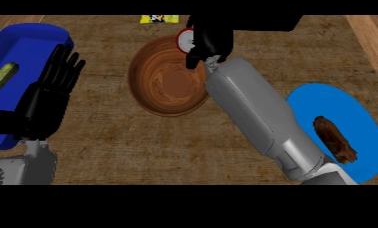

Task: Pick the can from the plate and place it in the bowl

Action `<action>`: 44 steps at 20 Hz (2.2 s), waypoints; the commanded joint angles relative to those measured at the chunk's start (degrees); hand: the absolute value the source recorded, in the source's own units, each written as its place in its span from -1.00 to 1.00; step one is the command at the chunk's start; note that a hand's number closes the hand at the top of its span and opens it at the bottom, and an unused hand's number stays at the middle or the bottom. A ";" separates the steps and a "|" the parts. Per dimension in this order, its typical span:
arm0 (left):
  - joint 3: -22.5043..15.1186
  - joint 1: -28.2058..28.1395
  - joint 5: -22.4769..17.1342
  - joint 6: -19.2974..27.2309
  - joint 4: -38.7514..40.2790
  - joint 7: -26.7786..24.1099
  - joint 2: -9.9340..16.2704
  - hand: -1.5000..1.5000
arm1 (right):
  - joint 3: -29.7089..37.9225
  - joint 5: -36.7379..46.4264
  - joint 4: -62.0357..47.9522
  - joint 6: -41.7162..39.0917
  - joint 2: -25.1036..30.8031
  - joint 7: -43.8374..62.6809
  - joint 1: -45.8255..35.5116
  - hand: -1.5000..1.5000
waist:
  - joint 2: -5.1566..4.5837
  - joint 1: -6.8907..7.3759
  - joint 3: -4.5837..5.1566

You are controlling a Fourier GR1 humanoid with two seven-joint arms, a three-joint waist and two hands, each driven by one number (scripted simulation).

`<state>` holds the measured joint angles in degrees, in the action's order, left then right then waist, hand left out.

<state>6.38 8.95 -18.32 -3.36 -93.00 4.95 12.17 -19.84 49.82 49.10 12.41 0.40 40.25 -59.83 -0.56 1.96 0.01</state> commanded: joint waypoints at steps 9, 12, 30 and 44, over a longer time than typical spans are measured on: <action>-1.02 0.24 -0.57 -0.80 -2.54 2.17 -0.10 0.00 | 10.02 -12.98 -24.08 0.46 -0.40 -18.01 -2.68 -1.00 | -0.63 1.94 -0.08; -1.08 0.63 1.65 -1.08 1.10 -1.13 -0.14 0.00 | 12.40 -16.23 -23.18 5.08 -0.40 -25.17 -3.54 -1.00 | -0.83 1.79 -0.07; 3.57 -3.58 0.54 -3.02 3.26 -4.96 1.24 0.00 | 29.87 -35.57 -9.06 9.71 8.04 -40.45 8.45 -1.00 | 0.81 -2.42 0.00; 2.65 -2.04 -0.44 -0.90 -3.13 2.60 0.27 0.00 | 34.01 -46.63 15.72 -12.03 22.05 -39.74 34.50 -1.00 | 0.73 -2.28 -0.02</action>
<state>9.32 7.16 -18.35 -4.71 -92.94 4.95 12.47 12.83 5.74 59.76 5.11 19.24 0.33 -31.10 0.23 -0.64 0.01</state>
